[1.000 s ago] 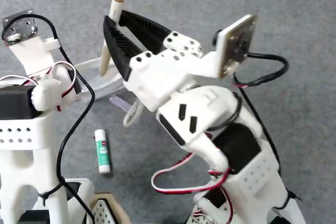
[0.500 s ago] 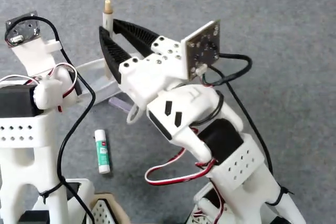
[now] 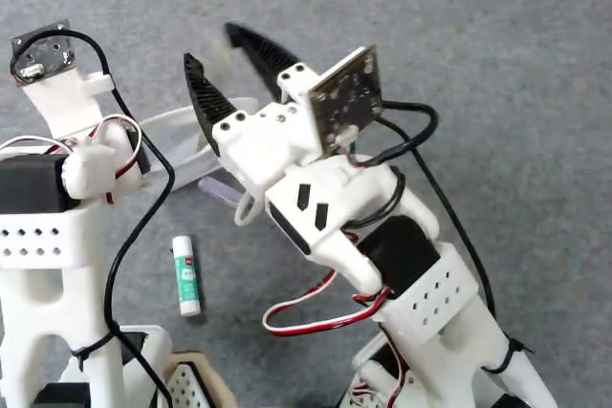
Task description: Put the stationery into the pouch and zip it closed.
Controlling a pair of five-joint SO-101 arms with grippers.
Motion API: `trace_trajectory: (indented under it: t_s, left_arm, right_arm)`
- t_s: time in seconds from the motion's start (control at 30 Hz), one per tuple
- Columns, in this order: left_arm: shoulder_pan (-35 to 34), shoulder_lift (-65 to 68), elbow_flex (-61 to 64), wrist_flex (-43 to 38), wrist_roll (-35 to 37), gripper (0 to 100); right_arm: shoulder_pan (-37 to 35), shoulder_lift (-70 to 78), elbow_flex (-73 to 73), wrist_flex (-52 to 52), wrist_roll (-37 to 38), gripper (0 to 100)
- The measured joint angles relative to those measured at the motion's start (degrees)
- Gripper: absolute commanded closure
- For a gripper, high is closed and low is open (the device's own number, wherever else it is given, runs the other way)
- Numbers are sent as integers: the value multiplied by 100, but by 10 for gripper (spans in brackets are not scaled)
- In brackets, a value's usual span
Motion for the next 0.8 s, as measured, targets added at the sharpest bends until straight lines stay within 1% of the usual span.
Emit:
trace_trajectory:
  t_s: [0.13,0.37,0.53,0.6,0.7,0.8]
  left_arm:
    - [9,0,9,0,0,972]
    - [9,0,9,0,0,972]
    - [9,0,9,0,0,972]
    - [-88,0,9,0,0,972]
    - [-440,0,-18,0,0,972]
    - [-747,0,-35,0,0,972]
  right_arm:
    - [0,0,0,0,316,655]
    - [0,0,0,0,369,737]
    - [536,-70,0,70,369,770]
    - [765,-255,0,360,369,768]
    - [1020,-475,-9,1011,369,768]
    - [1116,-571,-9,1662,369,768]
